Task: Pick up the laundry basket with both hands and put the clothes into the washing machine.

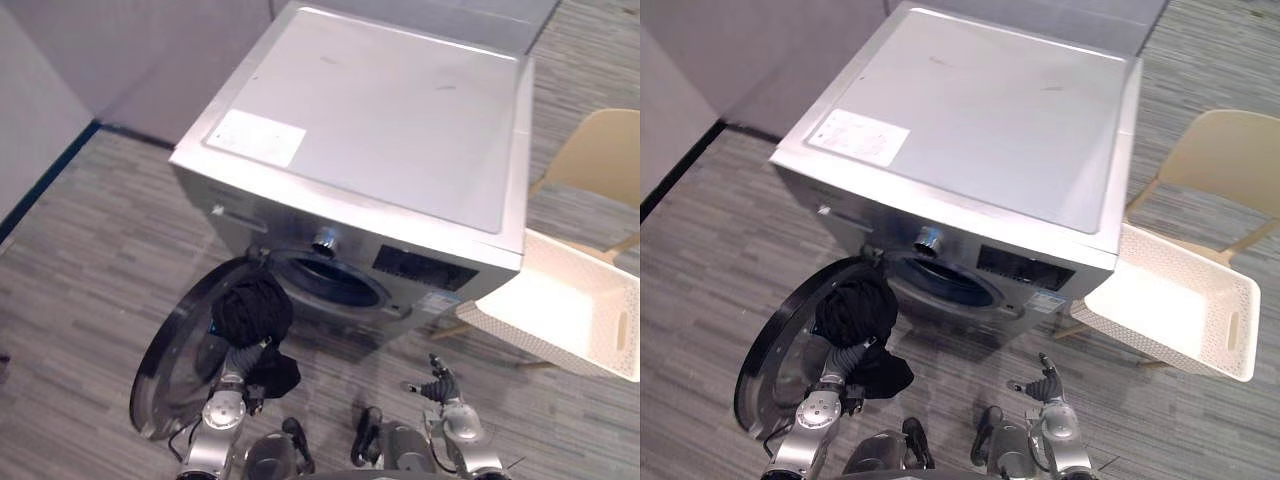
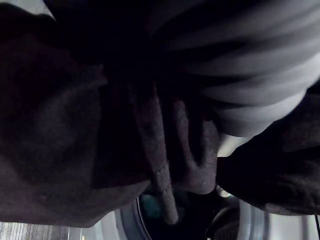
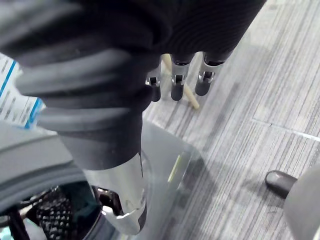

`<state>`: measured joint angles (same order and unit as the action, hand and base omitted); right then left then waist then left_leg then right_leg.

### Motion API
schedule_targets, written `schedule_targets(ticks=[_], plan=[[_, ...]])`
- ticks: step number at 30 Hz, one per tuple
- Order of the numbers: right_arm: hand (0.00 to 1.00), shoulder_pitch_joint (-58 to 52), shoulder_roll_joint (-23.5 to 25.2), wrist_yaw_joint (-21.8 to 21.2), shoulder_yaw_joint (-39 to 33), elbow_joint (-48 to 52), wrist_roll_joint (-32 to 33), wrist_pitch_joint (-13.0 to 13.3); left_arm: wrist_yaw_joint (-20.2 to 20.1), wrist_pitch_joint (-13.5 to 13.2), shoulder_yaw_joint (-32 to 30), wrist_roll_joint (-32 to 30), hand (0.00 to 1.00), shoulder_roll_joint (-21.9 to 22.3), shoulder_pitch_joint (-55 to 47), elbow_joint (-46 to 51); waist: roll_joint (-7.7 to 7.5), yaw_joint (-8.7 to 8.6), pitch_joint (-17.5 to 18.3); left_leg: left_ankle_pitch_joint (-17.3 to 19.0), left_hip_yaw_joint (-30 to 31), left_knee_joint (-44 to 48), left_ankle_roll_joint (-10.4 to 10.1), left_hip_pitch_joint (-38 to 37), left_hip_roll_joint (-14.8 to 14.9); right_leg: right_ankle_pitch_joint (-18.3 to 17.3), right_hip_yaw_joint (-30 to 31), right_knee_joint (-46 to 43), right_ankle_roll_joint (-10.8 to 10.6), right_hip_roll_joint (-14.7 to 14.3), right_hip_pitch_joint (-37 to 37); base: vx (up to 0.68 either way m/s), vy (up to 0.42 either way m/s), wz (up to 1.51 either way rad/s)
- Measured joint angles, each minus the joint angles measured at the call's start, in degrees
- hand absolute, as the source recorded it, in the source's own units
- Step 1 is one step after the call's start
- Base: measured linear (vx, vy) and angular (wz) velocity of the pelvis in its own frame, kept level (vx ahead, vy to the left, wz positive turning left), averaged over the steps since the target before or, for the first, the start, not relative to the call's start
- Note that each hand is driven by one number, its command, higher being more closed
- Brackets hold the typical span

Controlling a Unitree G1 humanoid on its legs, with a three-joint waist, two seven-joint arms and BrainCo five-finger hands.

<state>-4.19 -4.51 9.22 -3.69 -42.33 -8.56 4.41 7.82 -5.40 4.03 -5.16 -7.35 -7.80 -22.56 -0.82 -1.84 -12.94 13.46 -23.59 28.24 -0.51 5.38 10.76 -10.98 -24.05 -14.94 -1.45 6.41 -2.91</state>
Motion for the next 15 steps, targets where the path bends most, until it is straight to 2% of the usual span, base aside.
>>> schedule_targets(ticks=[1, 2, 3, 5, 7, 8, 10, 12, 14, 15], plan=[[0.00, -0.13, -0.25, 0.34, 0.03, -0.44, 0.05, 0.01, 0.00, 0.01, -0.01, 0.01, 1.00, 0.28, 0.06, -0.12, 0.17, -0.02, -0.12, 0.08, 0.13, 3.55, 0.00, 0.61, 1.24, 0.00, 0.61, 0.73, 0.00, -0.67, 0.97, 0.18, -0.048, -0.55], [0.00, -0.18, -0.99, 0.86, -0.01, -1.47, 0.11, -0.05, -0.01, 0.09, 0.05, 0.02, 1.00, 0.83, -0.09, -0.52, 0.73, 0.64, -0.37, -0.54, 1.90, 11.87, 0.36, 2.84, 3.39, 0.07, 2.02, 1.78, 0.13, -1.81, 2.74, 0.19, 0.058, -0.70], [0.00, 0.16, -1.48, 1.07, -0.01, -1.98, 0.21, -0.15, 0.00, 0.16, 0.20, 0.03, 1.00, 1.47, 0.01, -0.80, 0.98, 1.06, -0.85, 1.00, 5.91, 17.14, 0.63, 6.24, 3.97, 0.04, 3.99, 2.26, 0.27, -2.18, 3.56, 0.15, 0.099, -0.77], [0.00, 1.65, -1.81, 1.97, -1.80, -2.74, 0.24, -0.56, 0.05, 0.18, 0.19, 0.03, 1.00, 1.92, 0.46, -1.36, 1.34, 1.14, -1.55, 3.38, 11.15, 14.37, -0.77, 9.10, 2.14, 0.04, 6.44, 1.92, 0.25, -1.51, 3.49, 0.15, 0.172, -0.72], [0.00, 2.69, -1.78, 2.57, -3.36, -3.96, 0.41, -0.56, 0.17, 0.19, 0.20, 0.03, 1.00, 2.02, 1.11, -1.78, 1.18, 1.19, -2.90, 2.87, 15.71, 7.00, -1.44, 10.16, 0.22, -0.16, 8.88, 0.41, -0.12, -0.33, 3.36, 0.12, 0.239, -0.69], [0.00, 2.51, -2.69, 3.23, -3.36, -4.03, 0.76, -0.51, 0.41, 0.18, 0.26, 0.01, 1.00, 2.21, 0.54, -1.78, 2.25, 1.30, -2.92, -1.47, 18.50, -0.55, -3.39, 9.87, -0.08, -1.43, 10.52, -1.63, -2.32, -0.91, 2.51, 0.09, 0.235, -0.56], [0.00, 2.43, -1.35, 3.19, -3.22, -4.18, 0.80, -0.58, 1.30, 0.26, 0.63, 0.02, 1.00, 1.33, 1.43, -2.70, 0.21, 1.51, -3.22, -1.17, 16.86, 1.51, -3.10, 10.14, -1.94, -3.05, 13.34, -4.34, -3.95, 1.54, -0.19, 0.09, 0.250, -0.42], [0.00, 2.22, -0.85, 3.15, -3.16, -3.35, 0.88, -0.44, 1.80, 0.55, 0.63, 0.02, 1.00, 0.77, 2.29, -2.09, 0.12, 1.36, -4.10, -0.16, 15.75, 4.94, -1.71, 12.53, -2.36, -3.46, 14.66, -7.84, -4.40, 2.88, -2.97, 0.04, 0.232, -0.20], [0.00, 4.47, -0.90, 3.24, -2.97, -1.39, 1.27, -0.43, 2.62, 0.53, 0.64, 0.11, 1.00, 0.04, 3.53, 0.70, 0.69, 1.72, -7.81, 1.84, 13.72, 11.09, -0.48, 15.41, -0.91, -4.12, 18.31, -16.38, -5.06, 2.96, -8.79, -0.09, 0.218, -0.52], [0.00, 4.89, -0.91, 3.33, -2.97, -0.58, 1.31, -0.45, 2.73, 0.55, 0.66, 0.14, 1.00, -0.08, 3.99, 1.14, 0.67, 2.00, -8.16, 2.13, 13.05, 12.31, -0.45, 16.62, -0.47, -4.27, 19.21, -18.37, -5.08, 2.95, -10.94, -0.14, 0.111, -0.74]])
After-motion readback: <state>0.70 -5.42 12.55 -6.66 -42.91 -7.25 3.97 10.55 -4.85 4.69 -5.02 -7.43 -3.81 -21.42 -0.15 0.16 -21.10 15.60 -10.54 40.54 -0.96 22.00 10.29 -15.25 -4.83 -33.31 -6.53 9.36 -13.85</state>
